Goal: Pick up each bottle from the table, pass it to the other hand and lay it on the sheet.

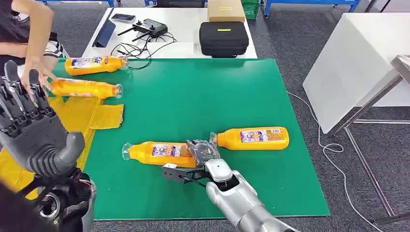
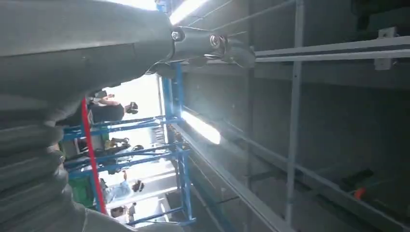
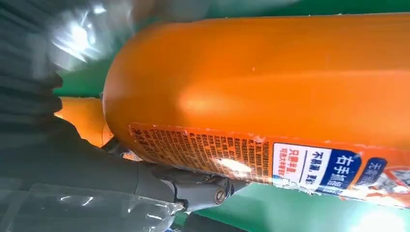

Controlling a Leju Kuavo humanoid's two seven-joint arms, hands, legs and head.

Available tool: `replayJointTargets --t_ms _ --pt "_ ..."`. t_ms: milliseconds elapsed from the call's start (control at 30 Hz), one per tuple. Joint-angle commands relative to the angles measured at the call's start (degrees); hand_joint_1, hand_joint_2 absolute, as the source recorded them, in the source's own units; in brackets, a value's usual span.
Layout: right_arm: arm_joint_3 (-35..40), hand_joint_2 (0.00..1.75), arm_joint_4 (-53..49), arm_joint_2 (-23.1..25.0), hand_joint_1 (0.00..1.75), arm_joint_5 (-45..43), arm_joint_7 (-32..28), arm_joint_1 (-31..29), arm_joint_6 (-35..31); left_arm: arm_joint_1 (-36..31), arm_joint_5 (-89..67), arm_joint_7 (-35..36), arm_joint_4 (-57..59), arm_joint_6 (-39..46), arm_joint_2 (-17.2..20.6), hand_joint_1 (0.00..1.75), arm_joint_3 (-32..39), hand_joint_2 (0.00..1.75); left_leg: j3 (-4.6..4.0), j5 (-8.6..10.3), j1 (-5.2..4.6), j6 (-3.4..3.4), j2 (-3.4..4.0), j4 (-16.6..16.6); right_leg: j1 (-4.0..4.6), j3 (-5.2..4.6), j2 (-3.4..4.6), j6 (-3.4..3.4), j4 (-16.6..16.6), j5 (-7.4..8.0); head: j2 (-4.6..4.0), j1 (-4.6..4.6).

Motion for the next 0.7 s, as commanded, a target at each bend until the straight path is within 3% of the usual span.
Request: replayJointTargets --t_ms 33,133,233,367,633,700 --pt "-3.89 1.75 1.55 -1.57 1.75 -1.57 1.24 -0.67 -9.13 1.31 0.47 0.00 -0.35 0.02 0.79 0.00 0.84 1.75 0.22 0.01 -0.02 -0.02 0.04 -0.20 -0.01 0.21 -0.13 0.01 -0.17 0.00 0.00 0.00" --pt "-7.31 1.75 -1.26 -1.53 1.75 -3.58 0.83 -0.51 -16.39 1.61 0.56 0.00 0.25 0.16 0.55 0.00 1.81 1.75 0.00 0.02 -0.03 0.00 -0.04 -0.06 -0.02 0.03 -0.12 0.01 -0.04 0.00 0.00 0.00" --pt "-7.36 1.75 -1.30 -1.58 1.75 -3.58 0.84 -0.91 -16.11 1.72 0.55 0.00 0.31 0.17 0.61 0.00 1.90 1.75 -0.07 -0.01 -0.05 -0.01 0.08 -0.06 -0.05 -0.06 0.02 0.01 0.00 0.00 0.00 0.02" --pt "-11.89 1.75 -6.01 -1.59 1.75 -5.53 -1.66 0.31 -24.30 2.27 0.25 0.37 0.88 0.01 -0.10 0.00 3.09 1.75 0.01 -0.05 -0.02 -0.04 0.01 -0.11 -0.02 0.02 -0.12 0.00 -0.03 -0.08 0.00 0.02" --pt "-16.70 1.75 -12.11 -1.45 1.75 -8.10 -5.79 3.74 -29.03 1.87 0.12 1.12 4.41 -1.02 -0.48 0.00 3.95 1.75 -0.23 -0.02 -0.01 0.00 -0.06 -0.12 -0.03 -0.21 -0.14 0.02 -0.03 -0.07 0.00 0.02" --pt "-19.42 1.75 -14.23 -0.78 1.75 -12.44 -10.67 5.07 -32.72 1.08 0.53 5.17 7.62 -1.45 -0.15 0.00 4.46 1.75 -0.43 0.02 -0.01 -0.01 -0.07 -0.09 -0.03 -0.39 -0.12 0.02 -0.01 -0.03 0.00 0.00"
